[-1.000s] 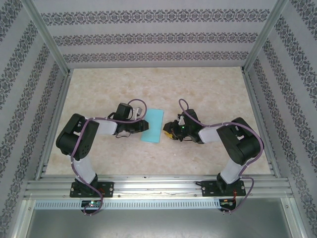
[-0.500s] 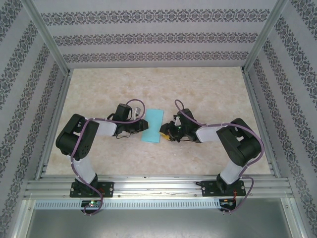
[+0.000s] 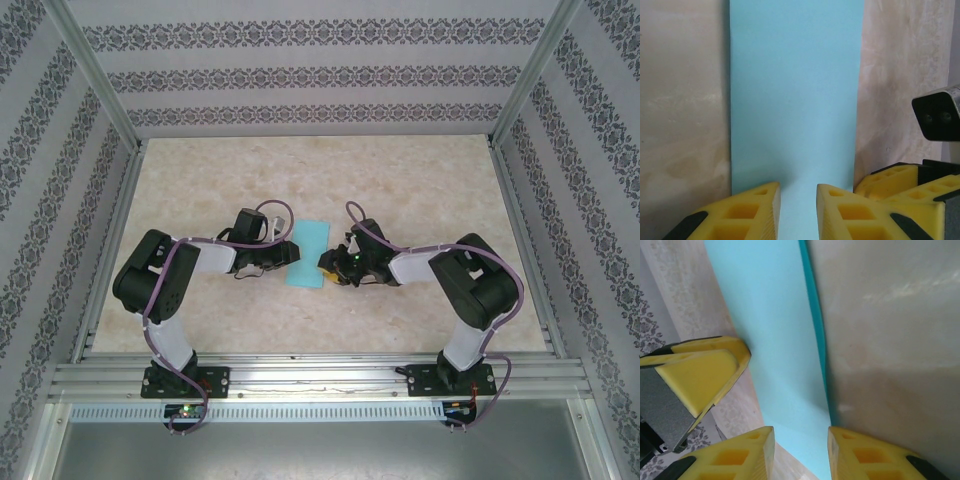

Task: Fold a paper plane with a square sheet of paper (pick it up from the middle)
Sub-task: Fold the triangle a second time at the center of the table.

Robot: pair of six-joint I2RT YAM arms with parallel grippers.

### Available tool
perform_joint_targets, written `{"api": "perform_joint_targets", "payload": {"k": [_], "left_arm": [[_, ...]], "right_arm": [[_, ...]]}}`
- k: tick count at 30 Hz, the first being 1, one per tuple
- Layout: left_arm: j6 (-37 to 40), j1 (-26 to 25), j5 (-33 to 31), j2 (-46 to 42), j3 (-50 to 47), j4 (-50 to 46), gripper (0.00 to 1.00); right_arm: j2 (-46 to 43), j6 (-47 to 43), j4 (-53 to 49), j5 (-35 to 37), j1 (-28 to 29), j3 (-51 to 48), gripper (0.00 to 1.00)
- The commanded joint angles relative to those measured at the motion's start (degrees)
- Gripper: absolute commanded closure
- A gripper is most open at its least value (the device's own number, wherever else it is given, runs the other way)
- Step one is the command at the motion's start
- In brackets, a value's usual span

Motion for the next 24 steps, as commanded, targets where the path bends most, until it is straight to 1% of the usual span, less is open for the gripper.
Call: {"api": "perform_joint_targets", "payload": {"k": [1,10,14,24], "left_arm": [[1.37,-1.18,1.22,0.2,-0.47,-7.03,0.73],[1.64,-1.16,1.23,0.2,-0.29,-7.38,0.73],[1.8,-1.2,1.25,0.11,-0.11,-7.63,0.73],[2.07,-1.16,1.25,0.2,0.19,-8.25,0.73]], "right_arm": [[-2.42,-0.6,-1.5,2.43,-0.07,-1.45,0.65],[0.18,0.35,0.6,-0.29,0.36,-0.59,0.65],[1.5,1.63,3.43,-1.29,0.44,-0.59,0.65],[1.9,1.29,3.67,-2.58,0.62,0.42,0.65]]}}
